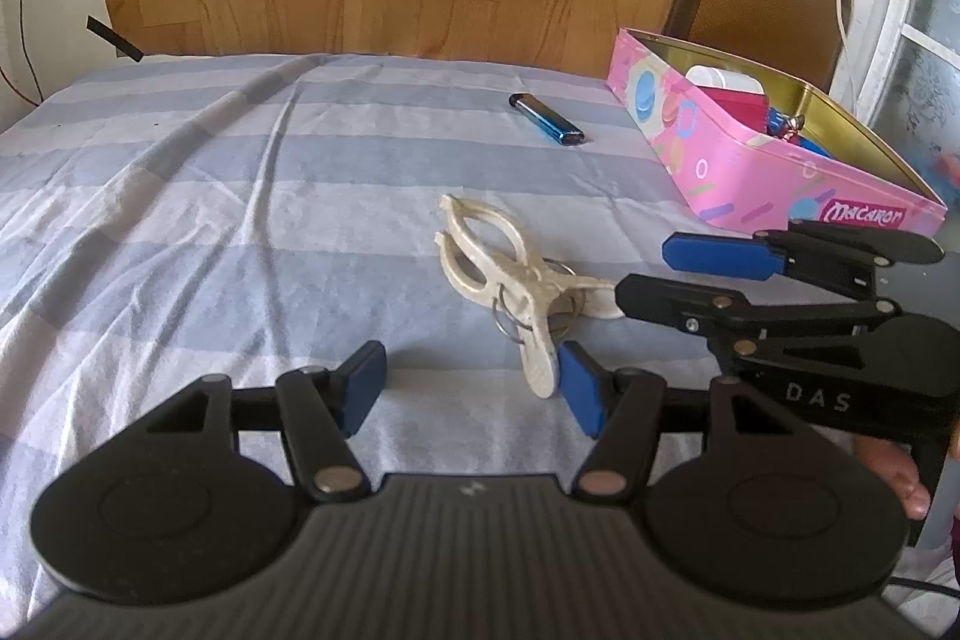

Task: Organize rigid objects
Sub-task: 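Move the left tool to the white clip and close on it, then carry the white clip into the pink tin and open the left tool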

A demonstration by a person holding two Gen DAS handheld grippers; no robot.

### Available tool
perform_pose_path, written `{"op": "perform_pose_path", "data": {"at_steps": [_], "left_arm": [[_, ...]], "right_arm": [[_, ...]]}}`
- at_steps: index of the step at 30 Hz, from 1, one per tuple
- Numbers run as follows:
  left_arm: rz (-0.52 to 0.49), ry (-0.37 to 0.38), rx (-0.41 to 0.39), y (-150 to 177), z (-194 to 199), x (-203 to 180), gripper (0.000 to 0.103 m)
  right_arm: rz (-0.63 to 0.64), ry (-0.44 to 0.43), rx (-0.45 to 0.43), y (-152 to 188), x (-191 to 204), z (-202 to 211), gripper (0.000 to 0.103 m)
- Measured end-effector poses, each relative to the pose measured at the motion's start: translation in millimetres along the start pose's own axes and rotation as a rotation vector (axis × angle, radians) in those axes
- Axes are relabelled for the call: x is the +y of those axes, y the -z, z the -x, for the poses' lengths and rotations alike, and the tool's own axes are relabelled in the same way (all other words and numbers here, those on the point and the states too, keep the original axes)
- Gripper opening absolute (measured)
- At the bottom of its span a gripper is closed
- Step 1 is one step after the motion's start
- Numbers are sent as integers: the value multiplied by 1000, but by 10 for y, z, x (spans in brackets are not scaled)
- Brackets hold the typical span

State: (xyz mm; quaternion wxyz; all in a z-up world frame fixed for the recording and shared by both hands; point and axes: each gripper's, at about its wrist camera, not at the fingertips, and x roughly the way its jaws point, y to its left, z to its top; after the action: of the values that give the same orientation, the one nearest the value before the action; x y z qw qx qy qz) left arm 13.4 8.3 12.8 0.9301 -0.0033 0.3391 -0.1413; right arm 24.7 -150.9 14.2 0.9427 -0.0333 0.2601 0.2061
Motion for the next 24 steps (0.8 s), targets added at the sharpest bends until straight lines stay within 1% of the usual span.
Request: {"op": "perform_pose_path", "data": {"at_steps": [5,8,13,15,16,17,18,19,20,21,23,24], "left_arm": [[30,-26,-7,-9,13,125,65],[44,-16,-11,-24,38,167,65],[1,-5,-27,-25,67,90,63],[-28,9,-25,-12,60,53,50],[-44,9,-19,-5,44,30,47],[-61,8,-8,3,12,1,41],[-76,4,-11,13,-5,-13,35],[-103,-2,-21,24,-15,-48,28],[-122,-3,-26,29,-14,-70,18],[-129,14,-20,19,-15,-90,7],[-124,40,-9,-3,-14,-126,7],[-130,59,-3,-11,-20,-160,7]], "right_arm": [[9,-3,0,2,27,6,41],[20,-4,-1,1,44,12,41],[35,-27,6,-18,104,-9,41],[48,-43,7,-26,148,-12,41],[57,-50,9,-30,173,-17,41],[70,-51,20,-30,202,-38,40],[80,-44,33,-31,226,-70,29],[87,-43,56,-30,246,-116,6],[89,-46,82,-28,254,-161,7],[87,-40,79,-27,271,-166,7],[97,-32,69,-14,306,-112,7],[105,-10,65,2,322,-62,7]]}}
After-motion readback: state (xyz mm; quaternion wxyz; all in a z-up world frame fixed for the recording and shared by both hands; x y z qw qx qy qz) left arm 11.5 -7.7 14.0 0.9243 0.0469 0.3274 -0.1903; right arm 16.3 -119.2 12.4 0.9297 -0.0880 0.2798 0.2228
